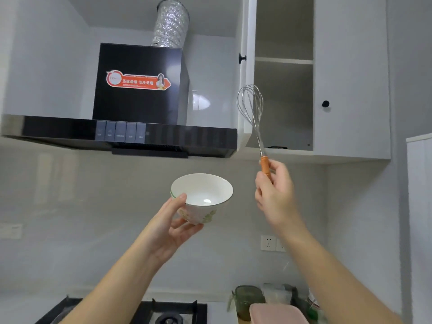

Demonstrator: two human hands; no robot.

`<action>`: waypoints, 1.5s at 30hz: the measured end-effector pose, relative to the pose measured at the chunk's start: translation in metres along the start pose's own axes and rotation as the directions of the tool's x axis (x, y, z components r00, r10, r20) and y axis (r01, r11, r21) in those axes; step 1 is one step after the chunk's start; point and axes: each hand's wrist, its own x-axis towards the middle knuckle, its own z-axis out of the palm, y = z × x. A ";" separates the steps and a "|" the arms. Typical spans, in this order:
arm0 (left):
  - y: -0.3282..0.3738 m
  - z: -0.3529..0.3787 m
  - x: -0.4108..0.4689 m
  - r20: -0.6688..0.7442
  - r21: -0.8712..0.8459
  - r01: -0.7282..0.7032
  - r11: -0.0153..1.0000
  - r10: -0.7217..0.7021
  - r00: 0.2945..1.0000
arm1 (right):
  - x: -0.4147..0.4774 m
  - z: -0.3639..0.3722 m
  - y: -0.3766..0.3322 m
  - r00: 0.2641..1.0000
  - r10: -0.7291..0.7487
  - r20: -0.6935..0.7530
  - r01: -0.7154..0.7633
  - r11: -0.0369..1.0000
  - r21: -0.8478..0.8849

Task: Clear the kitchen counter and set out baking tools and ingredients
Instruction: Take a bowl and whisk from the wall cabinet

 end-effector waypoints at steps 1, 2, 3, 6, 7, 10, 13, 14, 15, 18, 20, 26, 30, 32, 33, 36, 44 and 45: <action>0.003 -0.012 -0.007 -0.012 -0.008 -0.008 1.000 0.008 1.000 | -0.015 0.008 0.000 1.000 -0.009 0.028 0.007 0.999 0.049; 0.007 -0.023 -0.013 -0.024 -0.009 -0.021 1.000 0.021 0.999 | -0.027 0.016 0.000 0.998 -0.014 0.065 0.007 0.995 0.095; 0.010 -0.037 -0.021 -0.048 -0.007 -0.033 0.999 0.032 0.998 | -0.041 0.028 0.003 0.994 -0.004 0.113 -0.010 0.992 0.124; 0.015 -0.074 -0.043 -0.118 0.005 -0.057 0.998 0.057 0.991 | -0.067 0.058 0.016 0.972 0.042 0.232 -0.083 0.981 0.173; 0.015 -0.085 -0.049 -0.141 0.011 -0.069 0.998 0.070 0.987 | -0.072 0.067 0.020 0.965 0.054 0.258 -0.106 0.976 0.190; 0.013 -0.130 -0.073 -0.237 0.018 -0.081 0.997 0.083 0.968 | -0.088 0.105 0.038 0.938 0.111 0.327 -0.193 0.954 0.230; 0.007 -0.180 -0.095 -0.314 0.043 -0.082 0.996 0.092 0.945 | -0.106 0.150 0.061 0.899 0.173 0.403 -0.294 0.919 0.261; 0.005 -0.196 -0.101 -0.341 0.039 -0.087 0.995 0.095 0.935 | -0.112 0.164 0.070 0.883 0.191 0.430 -0.325 0.908 0.265; 0.003 -0.210 -0.106 -0.369 0.023 -0.092 0.995 0.094 0.925 | -0.119 0.177 0.079 0.868 0.206 0.451 -0.352 0.897 0.269; 0.003 -0.261 -0.109 -0.457 0.004 -0.090 0.996 0.082 0.886 | -0.142 0.231 0.112 0.815 0.264 0.515 -0.443 0.857 0.262; 0.008 -0.298 -0.106 -0.506 0.006 -0.093 0.996 0.084 0.858 | -0.154 0.275 0.137 0.778 0.297 0.554 -0.494 0.834 0.246; 0.032 -0.408 -0.099 -0.642 0.013 -0.108 0.994 0.091 0.761 | -0.186 0.411 0.195 0.634 0.364 0.683 -0.605 0.783 0.144; 0.055 -0.473 -0.114 -0.708 0.060 -0.132 0.989 0.135 0.693 | -0.210 0.493 0.210 0.518 0.330 0.789 -0.667 0.733 0.131; 0.073 -0.511 -0.128 -0.743 0.055 -0.141 0.989 0.135 0.656 | -0.227 0.539 0.212 0.475 0.318 0.820 -0.678 0.727 0.111; 0.081 -0.528 -0.136 -0.756 0.052 -0.145 0.988 0.133 0.641 | -0.234 0.558 0.213 0.455 0.318 0.832 -0.685 0.721 0.099; 0.111 -0.591 -0.154 -0.795 0.059 -0.143 0.988 0.133 0.592 | -0.253 0.626 0.215 0.395 0.328 0.858 -0.690 0.723 0.041; 0.201 -0.754 -0.173 -0.797 0.060 -0.047 0.997 0.076 0.600 | -0.297 0.764 0.212 0.356 0.471 0.808 -0.737 0.673 -0.068; 0.207 -0.770 -0.171 -0.800 0.053 -0.027 0.998 0.059 0.597 | -0.298 0.777 0.214 0.360 0.484 0.797 -0.736 0.673 -0.076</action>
